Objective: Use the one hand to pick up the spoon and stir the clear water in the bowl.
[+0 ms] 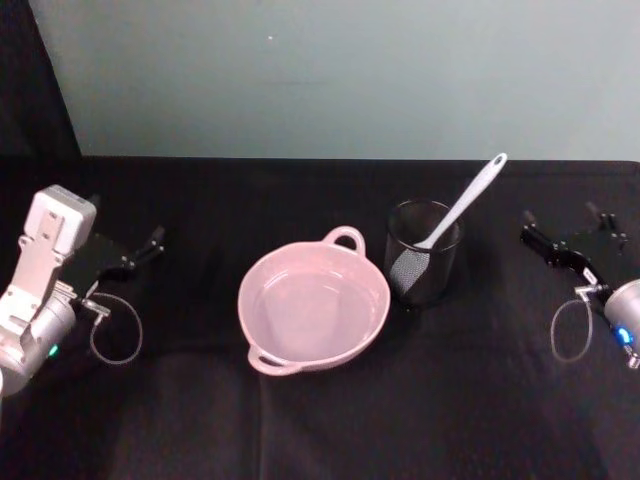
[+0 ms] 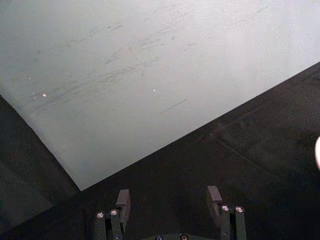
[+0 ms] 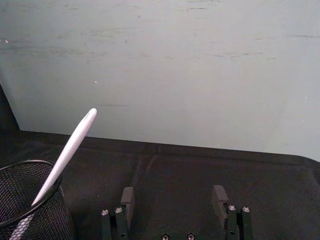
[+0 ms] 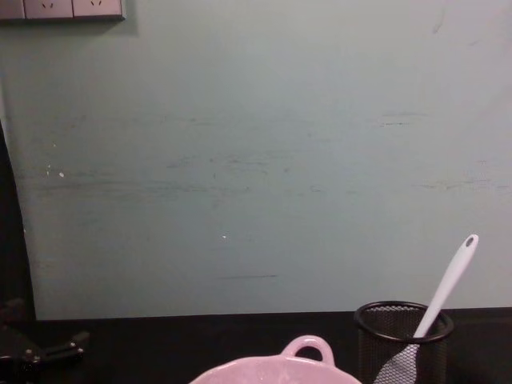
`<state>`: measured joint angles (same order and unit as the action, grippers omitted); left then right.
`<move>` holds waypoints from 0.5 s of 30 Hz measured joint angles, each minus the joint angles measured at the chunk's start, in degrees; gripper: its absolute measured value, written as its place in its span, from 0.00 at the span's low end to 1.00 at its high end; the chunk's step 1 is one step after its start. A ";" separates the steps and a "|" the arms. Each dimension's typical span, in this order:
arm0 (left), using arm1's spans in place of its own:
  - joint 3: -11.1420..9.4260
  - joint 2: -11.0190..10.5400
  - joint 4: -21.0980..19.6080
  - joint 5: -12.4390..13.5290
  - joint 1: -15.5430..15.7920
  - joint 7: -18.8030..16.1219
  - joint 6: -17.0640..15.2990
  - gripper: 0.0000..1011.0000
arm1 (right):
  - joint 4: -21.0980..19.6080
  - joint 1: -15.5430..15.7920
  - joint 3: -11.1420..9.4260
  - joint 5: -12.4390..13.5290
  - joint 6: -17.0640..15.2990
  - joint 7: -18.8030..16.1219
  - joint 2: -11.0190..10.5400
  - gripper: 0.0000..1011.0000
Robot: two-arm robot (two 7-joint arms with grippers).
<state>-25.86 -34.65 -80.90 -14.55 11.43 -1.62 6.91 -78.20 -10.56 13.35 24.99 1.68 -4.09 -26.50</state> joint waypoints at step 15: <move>0.00 0.00 0.00 0.00 0.00 0.00 0.00 1.00 | -0.22 0.08 -0.05 0.18 -0.19 0.02 -0.07 0.99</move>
